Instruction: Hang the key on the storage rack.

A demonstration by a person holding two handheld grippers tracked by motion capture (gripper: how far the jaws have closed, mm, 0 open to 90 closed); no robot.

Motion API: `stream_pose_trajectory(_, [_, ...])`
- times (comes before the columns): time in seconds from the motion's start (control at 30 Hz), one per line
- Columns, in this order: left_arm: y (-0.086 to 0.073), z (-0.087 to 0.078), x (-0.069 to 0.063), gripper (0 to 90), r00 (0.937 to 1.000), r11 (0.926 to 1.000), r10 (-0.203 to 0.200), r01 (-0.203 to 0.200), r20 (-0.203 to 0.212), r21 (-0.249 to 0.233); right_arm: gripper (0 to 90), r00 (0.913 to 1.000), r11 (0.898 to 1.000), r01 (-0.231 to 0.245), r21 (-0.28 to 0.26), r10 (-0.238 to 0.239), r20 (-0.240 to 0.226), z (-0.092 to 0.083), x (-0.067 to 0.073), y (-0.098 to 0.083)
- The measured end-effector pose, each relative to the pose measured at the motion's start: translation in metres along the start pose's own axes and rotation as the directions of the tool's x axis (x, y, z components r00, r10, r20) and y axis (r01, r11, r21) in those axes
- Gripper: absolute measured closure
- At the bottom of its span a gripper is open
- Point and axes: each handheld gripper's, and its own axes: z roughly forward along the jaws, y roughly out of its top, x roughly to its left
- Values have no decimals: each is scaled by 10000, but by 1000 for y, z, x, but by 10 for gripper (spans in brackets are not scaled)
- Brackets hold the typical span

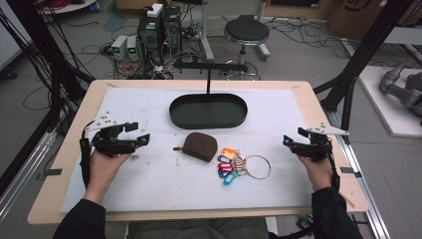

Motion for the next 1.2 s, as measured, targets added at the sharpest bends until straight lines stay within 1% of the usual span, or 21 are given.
stream_pose_trajectory(0.13, [0, 2, -3, 251, 9999, 9999, 139, -139, 69, 33, 279, 10000, 10000, 33, 75, -33, -2, 1, 0, 0])
stream_pose_trajectory(0.27, [1, 7, -7, 251, 9996, 9995, 280, -280, 10, 155, 279, 10000, 9999, 60, 117, -60, -1, 3, 1, 0])
stream_pose_trajectory(0.33, [1, 10, -8, 251, 9996, 9995, 280, -279, -27, 176, 279, 10000, 9998, 76, 160, -76, 20, 3, 1, 0])
stream_pose_trajectory(0.37, [1, 13, -9, 251, 9998, 9996, 214, -214, -38, 186, 279, 10000, 9998, 55, 169, -55, 15, 4, 1, 0])
stream_pose_trajectory(0.47, [1, 19, -12, 276, 9998, 9993, 163, -166, 86, 331, 279, 10000, 9998, 17, 206, -18, 8, 4, 0, -1])
stream_pose_trajectory(0.6, [1, 27, -16, 307, 9995, 9985, 237, -246, 206, 483, 279, 10000, 9996, 23, 294, -23, 26, 5, 0, -1])
stream_pose_trajectory(0.67, [1, 31, -19, 321, 9996, 9987, 172, -182, 213, 481, 279, 10000, 9996, 30, 280, -31, 35, 4, 1, -1])
stream_pose_trajectory(0.77, [1, 39, -22, 345, 9994, 9980, 29, -52, 350, 633, 279, 10000, 9996, 30, 285, -31, 39, 4, 1, -1])
stream_pose_trajectory(0.97, [0, 54, -29, 390, 9986, 9958, -21, -28, 526, 917, 280, 10000, 9994, 77, 336, -79, 56, 5, 1, -1])
stream_pose_trajectory(1.07, [-1, 62, -32, 405, 9980, 9943, -126, 60, 615, 1061, 280, 10000, 9992, 84, 384, -85, 39, 5, 0, -1])
stream_pose_trajectory(1.2, [-2, 70, -35, 448, 9973, 9923, -219, 132, 699, 1235, 281, 10000, 9991, 78, 424, -80, 53, 6, 0, -1])
